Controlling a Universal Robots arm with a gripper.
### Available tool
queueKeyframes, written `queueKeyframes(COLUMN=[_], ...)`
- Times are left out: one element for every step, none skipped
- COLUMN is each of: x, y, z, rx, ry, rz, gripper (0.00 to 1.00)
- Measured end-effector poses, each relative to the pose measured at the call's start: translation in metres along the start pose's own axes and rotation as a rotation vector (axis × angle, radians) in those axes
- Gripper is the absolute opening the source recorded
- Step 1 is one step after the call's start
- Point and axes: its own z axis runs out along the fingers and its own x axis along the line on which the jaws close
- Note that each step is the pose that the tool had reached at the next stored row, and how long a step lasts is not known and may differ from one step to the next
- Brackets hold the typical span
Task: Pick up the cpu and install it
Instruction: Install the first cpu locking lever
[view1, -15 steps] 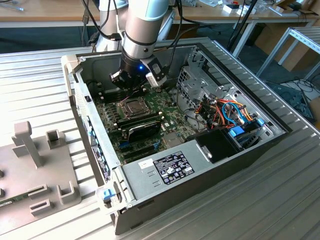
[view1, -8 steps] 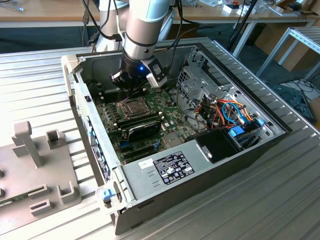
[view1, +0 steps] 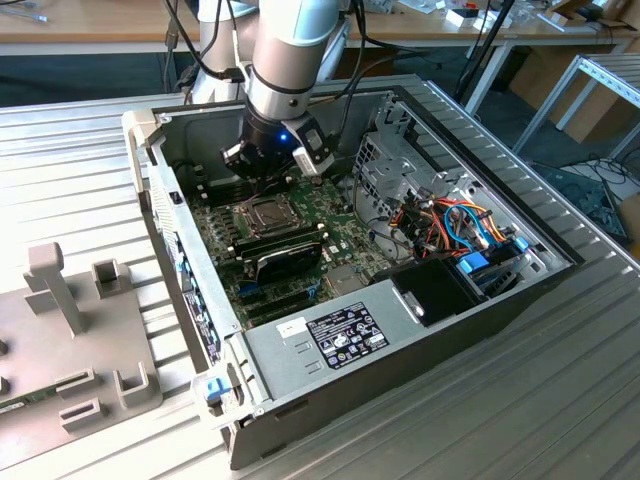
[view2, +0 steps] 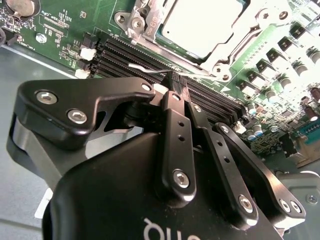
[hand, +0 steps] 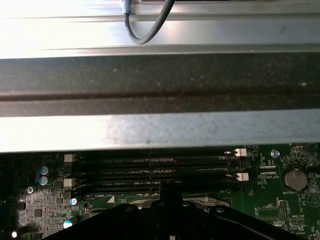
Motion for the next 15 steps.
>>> queueKeyframes(x=[-0.0003, -0.0007, -0.0011, -0.0016, -0.0021, -0.0028, -0.0031, -0.0035, -0.004, -0.0043, -0.0045, -0.0048, -0.0049, -0.005, -0.0052], y=[-0.0001, -0.0001, -0.0001, -0.0001, -0.0002, -0.0002, -0.0003, -0.0003, -0.0004, -0.0005, -0.0006, -0.0009, -0.001, -0.0011, -0.0013], z=[0.0001, 0.0004, 0.0006, 0.0009, 0.0011, 0.0015, 0.0016, 0.0017, 0.0021, 0.0023, 0.0026, 0.0031, 0.0034, 0.0037, 0.004], rx=[-0.0001, -0.0004, -0.0006, -0.0008, -0.0009, -0.0011, -0.0012, -0.0014, -0.0016, -0.0017, -0.0016, -0.0016, -0.0016, -0.0016, -0.0015], ry=[0.0002, 0.0001, 0.0, 0.0, 0.0001, 0.0, 0.0001, 0.0001, 0.0, -0.0001, 0.0, 0.0, -0.0001, 0.0, 0.0], rz=[0.0, 0.0, 0.0, 0.0, 0.0, 0.0, 0.0, 0.0, 0.0, 0.0, 0.0, 0.0, 0.0, 0.0, 0.0], gripper=[0.11, 0.11, 0.11, 0.11, 0.11, 0.11, 0.11, 0.11, 0.11, 0.11, 0.11, 0.11, 0.11, 0.11, 0.11])
